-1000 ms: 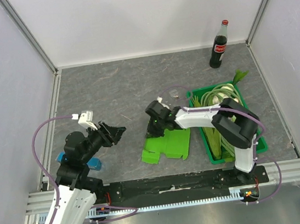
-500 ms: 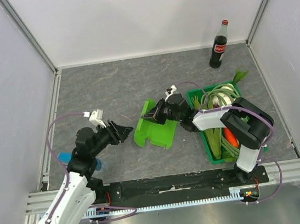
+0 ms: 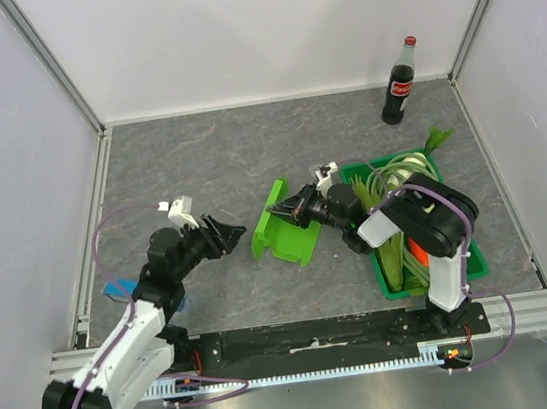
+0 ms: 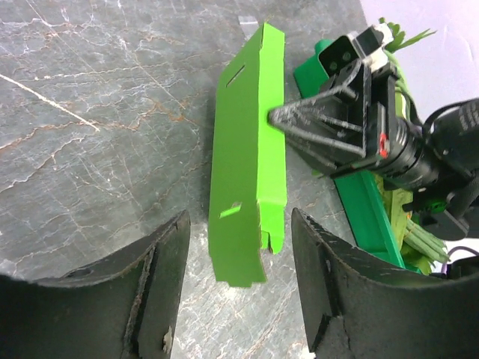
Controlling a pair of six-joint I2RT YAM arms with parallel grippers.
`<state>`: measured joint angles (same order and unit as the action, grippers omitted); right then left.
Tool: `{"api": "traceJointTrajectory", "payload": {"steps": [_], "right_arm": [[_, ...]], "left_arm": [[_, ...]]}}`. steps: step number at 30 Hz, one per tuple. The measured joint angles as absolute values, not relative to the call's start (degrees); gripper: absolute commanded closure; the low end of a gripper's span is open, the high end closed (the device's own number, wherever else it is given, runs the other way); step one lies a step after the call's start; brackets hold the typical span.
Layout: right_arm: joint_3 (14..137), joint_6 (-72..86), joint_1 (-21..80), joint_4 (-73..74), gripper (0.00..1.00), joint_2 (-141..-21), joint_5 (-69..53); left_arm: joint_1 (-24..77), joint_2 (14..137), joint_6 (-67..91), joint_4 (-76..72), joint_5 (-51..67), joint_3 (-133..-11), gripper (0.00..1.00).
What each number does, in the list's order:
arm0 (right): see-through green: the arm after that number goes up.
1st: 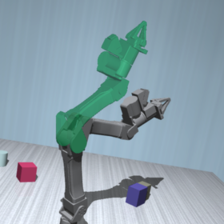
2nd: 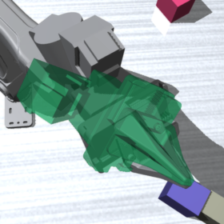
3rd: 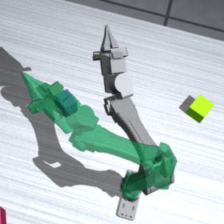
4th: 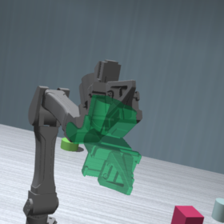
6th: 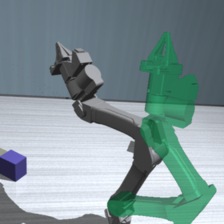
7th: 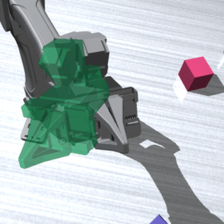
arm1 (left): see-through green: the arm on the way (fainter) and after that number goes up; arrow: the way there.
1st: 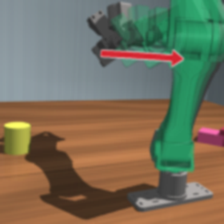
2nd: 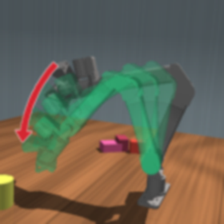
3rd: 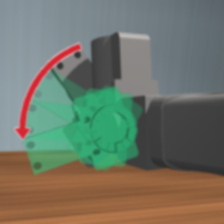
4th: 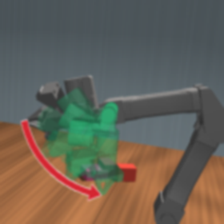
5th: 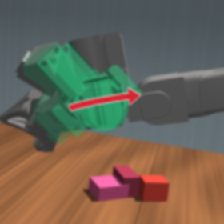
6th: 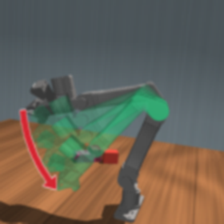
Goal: Fold the paper box
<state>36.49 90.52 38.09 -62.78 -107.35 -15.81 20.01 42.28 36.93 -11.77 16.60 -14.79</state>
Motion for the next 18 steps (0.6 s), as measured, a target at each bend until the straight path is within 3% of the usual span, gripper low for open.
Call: {"api": "traceJointTrajectory", "payload": {"steps": [5,18], "right_arm": [[33.9,91.1,38.0,-71.6,1.0,-113.4,-16.8],[24.7,88.2,36.3,-81.2,1.0,-112.3,-17.7]], "left_arm": [[20.4,54.0,36.9,-13.7,17.3,-19.9,0.45],[26.3,65.3,36.6,-17.3,17.5,-26.0,0.46]]}}
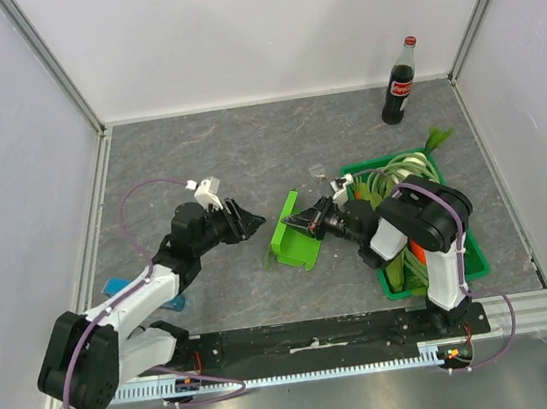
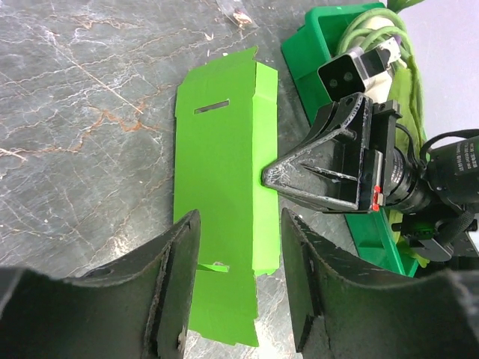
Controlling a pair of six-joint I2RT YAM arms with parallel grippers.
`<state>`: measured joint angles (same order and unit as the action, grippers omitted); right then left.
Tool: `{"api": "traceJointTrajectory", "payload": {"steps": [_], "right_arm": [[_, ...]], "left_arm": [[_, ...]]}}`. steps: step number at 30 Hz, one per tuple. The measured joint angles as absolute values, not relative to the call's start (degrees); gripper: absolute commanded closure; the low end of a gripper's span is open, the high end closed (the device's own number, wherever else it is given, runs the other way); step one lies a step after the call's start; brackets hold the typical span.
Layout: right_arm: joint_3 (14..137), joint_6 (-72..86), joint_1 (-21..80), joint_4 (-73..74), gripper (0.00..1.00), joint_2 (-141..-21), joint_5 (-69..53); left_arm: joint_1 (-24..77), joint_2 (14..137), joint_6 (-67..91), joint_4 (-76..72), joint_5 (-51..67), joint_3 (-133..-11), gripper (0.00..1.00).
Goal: Fold the paper box
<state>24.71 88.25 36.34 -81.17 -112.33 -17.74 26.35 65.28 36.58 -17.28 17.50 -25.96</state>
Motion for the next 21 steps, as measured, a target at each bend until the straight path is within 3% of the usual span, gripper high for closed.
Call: {"api": "traceJointTrajectory", "payload": {"steps": [6,10,21], "right_arm": [[25.4,87.9,36.3,-82.9,1.0,-113.5,-16.9],[28.0,89.2,36.5,-83.4,1.0,-116.6,-15.6],[31.2,88.8,36.6,-81.5,1.0,-117.4,-13.9]], "left_arm": [[27.8,59.1,35.7,-20.0,15.0,-21.2,0.49],[27.8,55.1,35.2,-21.1,14.3,-18.0,0.6],[28.0,60.0,35.2,-9.5,1.9,-21.9,0.58]]}}
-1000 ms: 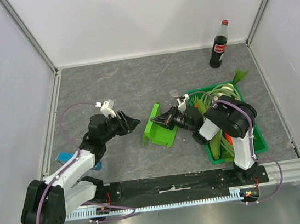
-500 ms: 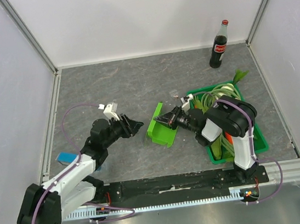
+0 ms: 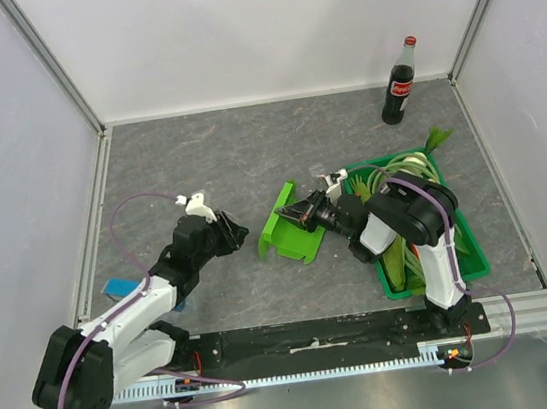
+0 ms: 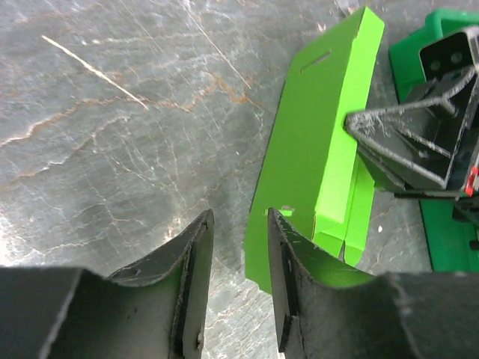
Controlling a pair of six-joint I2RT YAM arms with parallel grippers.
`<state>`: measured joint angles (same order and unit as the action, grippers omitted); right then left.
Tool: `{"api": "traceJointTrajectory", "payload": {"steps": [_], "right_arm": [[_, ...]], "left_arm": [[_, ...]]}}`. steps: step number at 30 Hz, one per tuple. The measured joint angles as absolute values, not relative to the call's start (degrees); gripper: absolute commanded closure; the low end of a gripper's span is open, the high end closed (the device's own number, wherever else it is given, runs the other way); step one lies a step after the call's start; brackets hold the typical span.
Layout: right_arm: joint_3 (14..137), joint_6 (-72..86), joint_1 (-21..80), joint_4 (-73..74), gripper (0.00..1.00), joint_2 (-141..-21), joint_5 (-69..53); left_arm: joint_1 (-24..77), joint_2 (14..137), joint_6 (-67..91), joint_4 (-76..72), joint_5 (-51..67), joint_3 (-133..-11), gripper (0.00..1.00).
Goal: Fold the paper box
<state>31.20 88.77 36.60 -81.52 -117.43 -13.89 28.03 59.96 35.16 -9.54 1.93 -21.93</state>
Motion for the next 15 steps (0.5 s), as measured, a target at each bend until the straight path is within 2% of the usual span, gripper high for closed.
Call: {"api": "traceJointTrajectory", "payload": {"steps": [15], "right_arm": [[31.1,90.5,36.6,-86.1,1.0,-120.6,-13.8]], "left_arm": [[37.6,64.3,27.4,-13.9,-1.6,-18.3,0.56]]}}
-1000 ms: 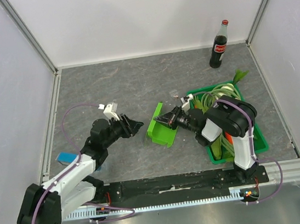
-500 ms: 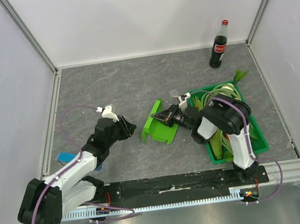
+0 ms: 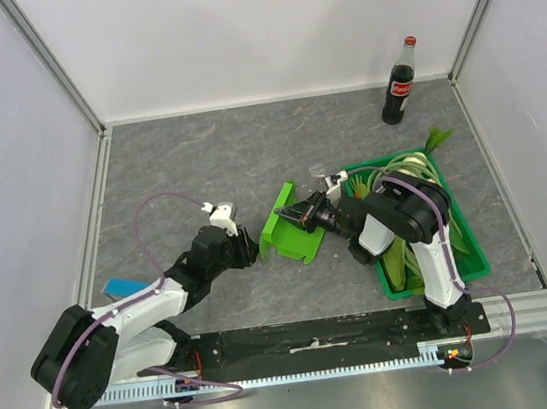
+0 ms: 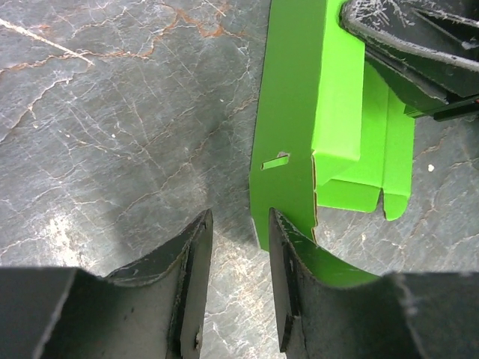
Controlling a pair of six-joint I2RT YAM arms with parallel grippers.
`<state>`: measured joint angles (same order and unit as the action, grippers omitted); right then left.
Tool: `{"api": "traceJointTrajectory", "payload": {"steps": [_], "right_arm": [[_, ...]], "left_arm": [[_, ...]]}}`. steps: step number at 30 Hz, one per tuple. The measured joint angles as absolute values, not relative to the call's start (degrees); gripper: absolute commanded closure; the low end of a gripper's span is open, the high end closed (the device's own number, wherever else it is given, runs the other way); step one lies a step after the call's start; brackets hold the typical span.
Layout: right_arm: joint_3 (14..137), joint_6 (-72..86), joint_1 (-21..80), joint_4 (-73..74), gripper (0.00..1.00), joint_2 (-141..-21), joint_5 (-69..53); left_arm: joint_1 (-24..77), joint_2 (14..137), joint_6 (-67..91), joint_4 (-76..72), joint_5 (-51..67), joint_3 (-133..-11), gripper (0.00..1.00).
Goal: Fold the paper box
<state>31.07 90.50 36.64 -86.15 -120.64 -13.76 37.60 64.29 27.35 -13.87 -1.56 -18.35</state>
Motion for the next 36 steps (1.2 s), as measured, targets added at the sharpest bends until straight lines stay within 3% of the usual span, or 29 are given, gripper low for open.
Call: {"api": "traceJointTrajectory", "payload": {"steps": [17,24,36], "right_arm": [[30.9,91.5,36.6,-86.1,1.0,-120.7,-13.6],[30.7,91.8,36.5,-86.1,1.0,-120.7,-13.1],[29.6,93.6,36.5,-86.2,1.0,-120.2,-12.3]], "left_arm": [[43.6,71.9,19.3,-24.5,-4.7,-19.0,0.5],[48.9,74.2,18.5,-27.2,-13.3,-19.2,0.48],[51.0,72.4,19.4,-30.2,-17.0,-17.3,0.43]]}}
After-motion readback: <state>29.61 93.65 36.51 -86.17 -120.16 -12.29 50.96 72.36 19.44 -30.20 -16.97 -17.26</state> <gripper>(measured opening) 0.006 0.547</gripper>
